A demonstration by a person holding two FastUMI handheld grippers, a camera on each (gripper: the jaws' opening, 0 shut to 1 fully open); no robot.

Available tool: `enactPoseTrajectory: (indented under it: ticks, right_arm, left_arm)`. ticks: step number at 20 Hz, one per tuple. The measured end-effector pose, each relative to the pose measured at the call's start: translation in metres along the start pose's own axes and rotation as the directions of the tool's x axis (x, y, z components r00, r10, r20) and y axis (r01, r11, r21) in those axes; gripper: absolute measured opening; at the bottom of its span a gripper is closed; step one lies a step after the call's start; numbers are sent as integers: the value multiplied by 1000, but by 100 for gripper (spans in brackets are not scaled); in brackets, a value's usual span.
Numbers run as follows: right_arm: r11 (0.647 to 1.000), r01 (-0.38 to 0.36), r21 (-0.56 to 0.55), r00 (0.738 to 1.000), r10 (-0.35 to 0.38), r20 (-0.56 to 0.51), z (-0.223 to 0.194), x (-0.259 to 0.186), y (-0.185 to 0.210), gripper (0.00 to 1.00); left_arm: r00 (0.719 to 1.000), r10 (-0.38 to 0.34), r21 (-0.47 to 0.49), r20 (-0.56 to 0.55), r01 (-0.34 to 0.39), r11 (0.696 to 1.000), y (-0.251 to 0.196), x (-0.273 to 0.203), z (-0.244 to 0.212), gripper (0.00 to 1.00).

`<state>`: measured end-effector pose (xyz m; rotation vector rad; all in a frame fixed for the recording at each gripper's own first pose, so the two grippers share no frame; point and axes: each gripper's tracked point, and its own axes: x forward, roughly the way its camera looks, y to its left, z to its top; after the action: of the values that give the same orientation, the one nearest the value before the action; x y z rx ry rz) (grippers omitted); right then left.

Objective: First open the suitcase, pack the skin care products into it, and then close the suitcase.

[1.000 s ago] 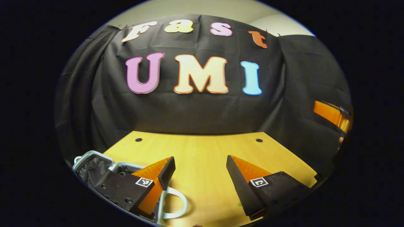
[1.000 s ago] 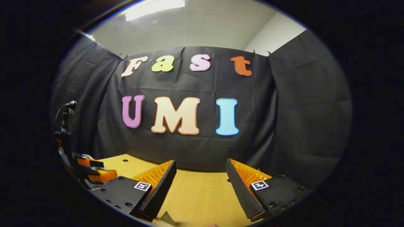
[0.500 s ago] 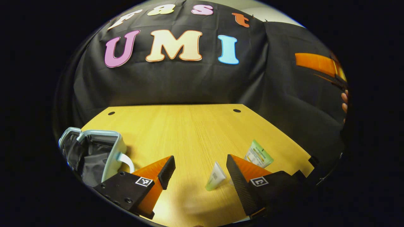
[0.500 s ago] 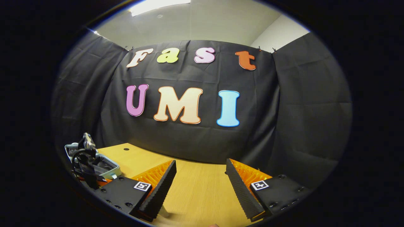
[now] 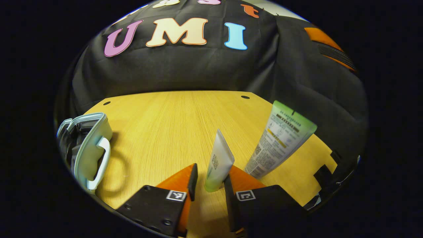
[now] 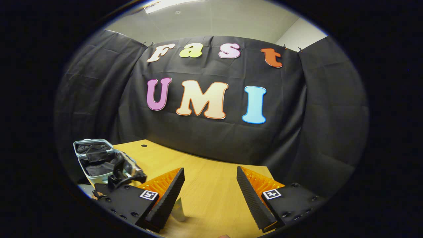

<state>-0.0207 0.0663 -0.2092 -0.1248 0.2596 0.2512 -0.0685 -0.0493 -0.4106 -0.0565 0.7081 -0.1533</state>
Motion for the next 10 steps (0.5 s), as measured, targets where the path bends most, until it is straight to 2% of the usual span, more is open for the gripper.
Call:
enactPoseTrajectory:
  ticks: [1,2,7,10]
  right_arm:
    - [1000,-13,-3,1000,13,-8,-10,0,6,100]
    - [1000,-23,-8,1000,23,-18,-20,1,11,99]
    - [998,-62,31,992,65,-107,-74,6,29,99]
    - [991,-103,79,980,115,-162,-106,11,49,99]
  left_arm:
    - [1000,-10,1,23,10,1000,-1,4,3,20]
    - [999,-27,-10,19,27,1000,-3,4,5,16]
    - [999,12,-51,41,-9,999,30,-34,46,12]
    - [995,80,-61,55,-77,995,65,-67,77,12]
